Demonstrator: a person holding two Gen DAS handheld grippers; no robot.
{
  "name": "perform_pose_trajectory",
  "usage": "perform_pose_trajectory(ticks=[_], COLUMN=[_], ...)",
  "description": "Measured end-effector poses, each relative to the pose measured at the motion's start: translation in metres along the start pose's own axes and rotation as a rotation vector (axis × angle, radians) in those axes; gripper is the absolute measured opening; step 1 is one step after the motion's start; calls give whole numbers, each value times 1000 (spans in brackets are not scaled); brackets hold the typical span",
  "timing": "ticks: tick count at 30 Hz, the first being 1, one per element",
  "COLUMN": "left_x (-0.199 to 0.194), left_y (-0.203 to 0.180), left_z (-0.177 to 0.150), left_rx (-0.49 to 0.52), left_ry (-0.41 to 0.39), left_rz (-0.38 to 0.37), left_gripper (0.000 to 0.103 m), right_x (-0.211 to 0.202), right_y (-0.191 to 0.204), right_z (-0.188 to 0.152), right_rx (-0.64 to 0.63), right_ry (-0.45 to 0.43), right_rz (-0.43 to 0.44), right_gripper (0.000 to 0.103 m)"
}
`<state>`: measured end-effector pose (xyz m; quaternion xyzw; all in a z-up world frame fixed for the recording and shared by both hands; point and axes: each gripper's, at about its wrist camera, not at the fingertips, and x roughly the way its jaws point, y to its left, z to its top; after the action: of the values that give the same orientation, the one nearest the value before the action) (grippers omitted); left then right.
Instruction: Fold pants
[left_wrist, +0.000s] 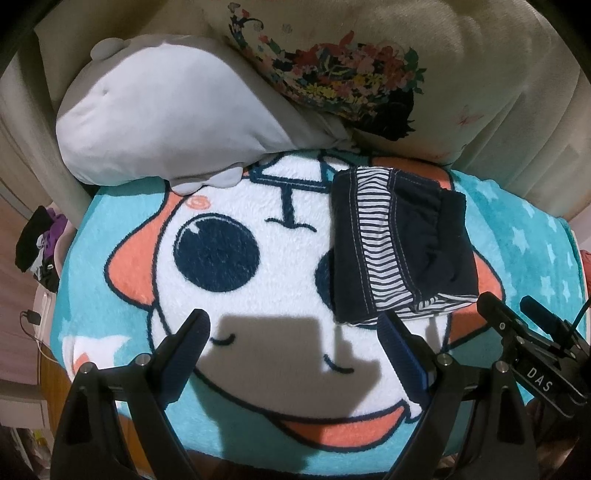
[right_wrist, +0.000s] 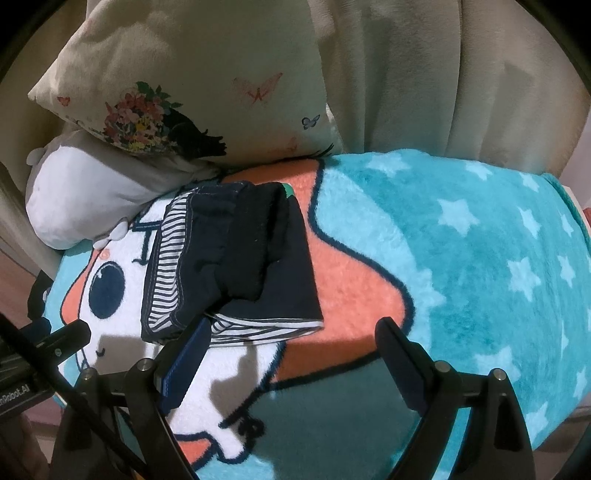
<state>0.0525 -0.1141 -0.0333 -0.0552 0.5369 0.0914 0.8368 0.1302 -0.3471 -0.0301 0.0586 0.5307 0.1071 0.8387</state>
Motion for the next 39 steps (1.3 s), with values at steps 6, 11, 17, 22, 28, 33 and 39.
perform_pose_trajectory(ticks=[6,11,17,22,28,33,39], left_x=[5,7,10,12,12,14,15], left_y=[0,0,0,1,2,4,6], left_z=[0,1,0,-1,-4,-5,-7], left_rx=[-7,-11,-13,-17,-24,-34,-44], left_ry=[17,27,37,45,52,62,71], left_rz=[2,3,2,1,-1,-1,2], left_gripper=[91,91,91,91,91,91,91], right_x=[3,5,5,6,6,7,9], right_y=[0,-1,-2,-4,-3,-2,0], right_z=[0,0,1,-1,-3,-5,-5], right_rx=[-4,-2,-2,1,-4,-9,-12], right_ry=[6,7,8,10,13,19,26], right_rz=[2,3,3,3,3,4,6], right_gripper=[94,94,94,94,94,94,94])
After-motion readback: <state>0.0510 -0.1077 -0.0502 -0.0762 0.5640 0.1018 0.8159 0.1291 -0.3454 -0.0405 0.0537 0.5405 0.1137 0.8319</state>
